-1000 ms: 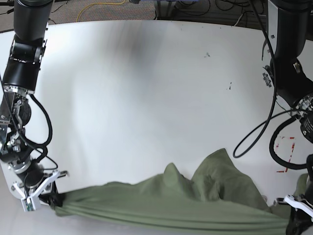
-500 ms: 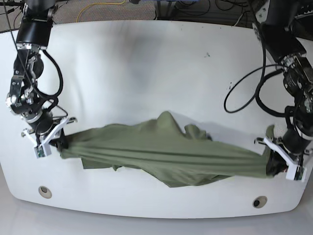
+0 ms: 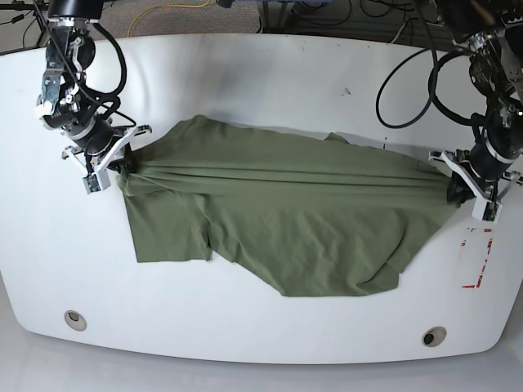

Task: Fold the T-shirt properly
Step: 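Lay the shirt down with both grippers, left gripper releasing its corner, then move the left gripper to the shirt's hem edge and grasp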

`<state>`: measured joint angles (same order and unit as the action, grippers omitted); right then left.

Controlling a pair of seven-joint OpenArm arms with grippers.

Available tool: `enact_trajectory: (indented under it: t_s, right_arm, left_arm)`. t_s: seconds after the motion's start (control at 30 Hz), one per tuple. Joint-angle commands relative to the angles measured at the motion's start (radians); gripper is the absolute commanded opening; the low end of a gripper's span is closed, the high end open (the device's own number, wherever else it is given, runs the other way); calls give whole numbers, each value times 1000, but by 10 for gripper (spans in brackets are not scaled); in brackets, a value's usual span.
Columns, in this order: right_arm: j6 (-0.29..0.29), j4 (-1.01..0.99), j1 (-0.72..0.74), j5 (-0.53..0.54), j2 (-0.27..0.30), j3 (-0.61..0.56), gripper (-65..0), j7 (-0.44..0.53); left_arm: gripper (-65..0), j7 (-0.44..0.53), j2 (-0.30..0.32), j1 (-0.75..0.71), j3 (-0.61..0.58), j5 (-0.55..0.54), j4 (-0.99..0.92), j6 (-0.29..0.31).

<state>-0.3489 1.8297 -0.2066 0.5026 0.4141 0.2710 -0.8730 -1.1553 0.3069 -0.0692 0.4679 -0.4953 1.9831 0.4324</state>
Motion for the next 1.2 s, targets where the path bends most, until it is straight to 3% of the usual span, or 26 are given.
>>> enact_trajectory:
  t_s: [0.0,0.5,0.8,0.9,1.17]
  right_arm:
    - [14,20,-40,-23,13,15,-640,18]
    - [15,25,-164,-23,-19,14,-640,22]
    - [15,31,-187,-23,-27,9,-640,19]
    - [17,37,-196,-23,-42,9,-640,18]
    - [18,38,-210,-23,-54,9,-640,18]
  left_arm:
    - [-650,27,44,-74,36,25,15,9]
    - [-649,33,85,-314,88,27,12,13]
    - [-637,28,87,-366,137,31,12,127]
    - [-572,28,87,-367,137,31,12,135]
    - [-317,28,87,-358,136,30,9,133]
